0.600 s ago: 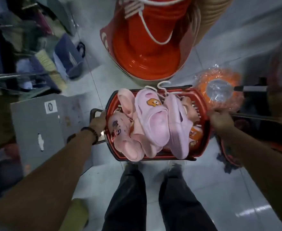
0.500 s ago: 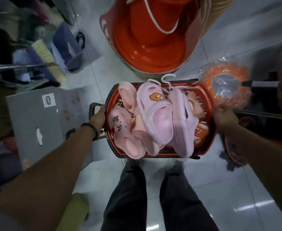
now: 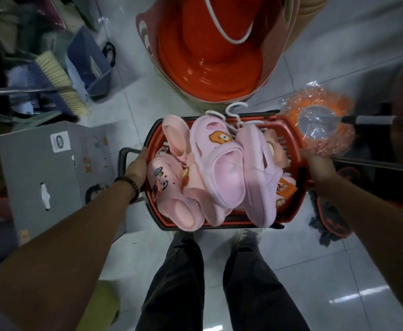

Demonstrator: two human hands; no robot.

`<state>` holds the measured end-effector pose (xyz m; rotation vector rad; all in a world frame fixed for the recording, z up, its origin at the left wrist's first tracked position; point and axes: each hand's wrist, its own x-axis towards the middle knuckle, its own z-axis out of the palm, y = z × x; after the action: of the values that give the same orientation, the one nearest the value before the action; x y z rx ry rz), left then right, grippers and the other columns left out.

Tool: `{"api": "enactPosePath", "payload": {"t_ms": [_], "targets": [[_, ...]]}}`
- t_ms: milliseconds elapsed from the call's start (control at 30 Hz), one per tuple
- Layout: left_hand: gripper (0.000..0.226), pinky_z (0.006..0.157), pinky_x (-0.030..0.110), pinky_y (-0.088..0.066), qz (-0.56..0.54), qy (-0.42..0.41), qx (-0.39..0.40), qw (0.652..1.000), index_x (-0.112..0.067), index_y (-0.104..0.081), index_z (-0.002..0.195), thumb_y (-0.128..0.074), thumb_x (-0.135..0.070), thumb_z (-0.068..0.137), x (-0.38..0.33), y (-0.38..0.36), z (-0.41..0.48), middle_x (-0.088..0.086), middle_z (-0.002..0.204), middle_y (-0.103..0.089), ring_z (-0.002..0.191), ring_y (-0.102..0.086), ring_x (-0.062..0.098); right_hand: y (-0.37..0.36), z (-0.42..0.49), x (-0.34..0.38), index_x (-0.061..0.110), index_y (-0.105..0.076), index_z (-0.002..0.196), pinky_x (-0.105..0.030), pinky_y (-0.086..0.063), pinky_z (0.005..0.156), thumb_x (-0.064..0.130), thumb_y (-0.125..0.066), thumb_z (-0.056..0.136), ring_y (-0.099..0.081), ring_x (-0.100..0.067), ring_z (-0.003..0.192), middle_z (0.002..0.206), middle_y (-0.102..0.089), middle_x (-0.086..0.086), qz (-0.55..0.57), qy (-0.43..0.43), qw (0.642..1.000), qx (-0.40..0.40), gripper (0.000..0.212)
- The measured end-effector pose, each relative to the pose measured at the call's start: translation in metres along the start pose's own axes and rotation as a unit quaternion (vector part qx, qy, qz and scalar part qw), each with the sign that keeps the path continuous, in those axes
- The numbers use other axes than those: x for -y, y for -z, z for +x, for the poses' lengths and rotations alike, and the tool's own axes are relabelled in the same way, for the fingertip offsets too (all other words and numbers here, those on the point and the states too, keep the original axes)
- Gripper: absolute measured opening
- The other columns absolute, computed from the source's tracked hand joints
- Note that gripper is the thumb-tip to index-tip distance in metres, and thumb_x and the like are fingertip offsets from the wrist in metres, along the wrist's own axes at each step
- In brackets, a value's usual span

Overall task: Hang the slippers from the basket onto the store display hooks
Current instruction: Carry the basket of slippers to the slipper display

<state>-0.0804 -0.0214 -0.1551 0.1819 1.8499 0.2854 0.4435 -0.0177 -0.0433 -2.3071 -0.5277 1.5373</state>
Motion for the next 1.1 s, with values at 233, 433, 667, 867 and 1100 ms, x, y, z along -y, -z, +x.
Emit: {"api": "enactPosePath", "payload": {"t_ms": [233, 433, 667, 867, 1100], "targets": [[0.070, 0.091, 0.043, -0.057, -0.061, -0.022, 0.008, 0.998, -0.021, -0.076, 0.115, -0.039, -0.077, 0.094, -0.053, -0.031, -0.192, 0.010, 0.102, -0.080, 0.102, -0.072, 0.032, 0.046, -0.058, 0.017, 0.016, -0.072, 0.077, -0.031, -0.052, 0.059, 0.048, -0.060, 0.098, -0.068, -0.020, 0.058, 0.068, -0.070, -0.006, 0.049, 0.014, 0.998, 0.044, 0.040], [0.067, 0.066, 0.034, -0.048, -0.030, -0.044, -0.011, 0.999, -0.014, -0.065, 0.091, -0.029, -0.069, 0.102, -0.067, -0.016, -0.326, 0.008, 0.074, -0.078, 0.080, -0.063, 0.027, 0.113, -0.175, 0.055, 0.006, -0.073, 0.095, -0.023, -0.055, 0.056, 0.049, -0.049, 0.107, -0.071, -0.024, 0.064, 0.079, -0.076, -0.013, 0.085, 0.001, 0.994, 0.064, 0.051], [0.075, 0.087, 0.048, -0.056, -0.013, -0.092, 0.030, 0.995, -0.011, -0.067, 0.108, -0.032, -0.077, 0.096, -0.111, 0.028, -0.477, 0.020, 0.112, -0.070, 0.100, -0.066, 0.036, 0.206, -0.330, 0.086, 0.019, -0.071, 0.119, -0.056, -0.048, 0.107, 0.079, -0.056, 0.082, -0.066, -0.041, 0.112, 0.117, -0.072, -0.017, 0.099, -0.033, 0.994, 0.014, 0.072], [0.055, 0.067, 0.032, -0.052, 0.031, -0.161, 0.101, 0.981, -0.016, -0.069, 0.082, -0.036, -0.052, 0.107, -0.133, 0.021, -0.586, 0.004, 0.064, -0.076, 0.053, -0.070, 0.017, 0.235, -0.455, 0.062, 0.017, -0.072, 0.106, -0.039, -0.047, 0.080, 0.062, -0.055, 0.094, -0.063, -0.034, 0.088, 0.099, -0.070, -0.016, 0.172, -0.007, 0.984, -0.052, 0.050], [0.054, 0.059, 0.027, -0.050, 0.133, -0.254, 0.163, 0.944, -0.012, -0.067, 0.095, -0.040, -0.057, 0.106, -0.155, -0.006, -0.652, 0.012, 0.101, -0.076, 0.063, -0.069, 0.021, 0.240, -0.568, -0.015, 0.017, -0.065, 0.086, -0.034, -0.036, 0.060, 0.059, -0.058, 0.093, -0.059, -0.025, 0.062, 0.074, -0.063, -0.008, 0.333, -0.053, 0.925, -0.178, 0.043]]}}
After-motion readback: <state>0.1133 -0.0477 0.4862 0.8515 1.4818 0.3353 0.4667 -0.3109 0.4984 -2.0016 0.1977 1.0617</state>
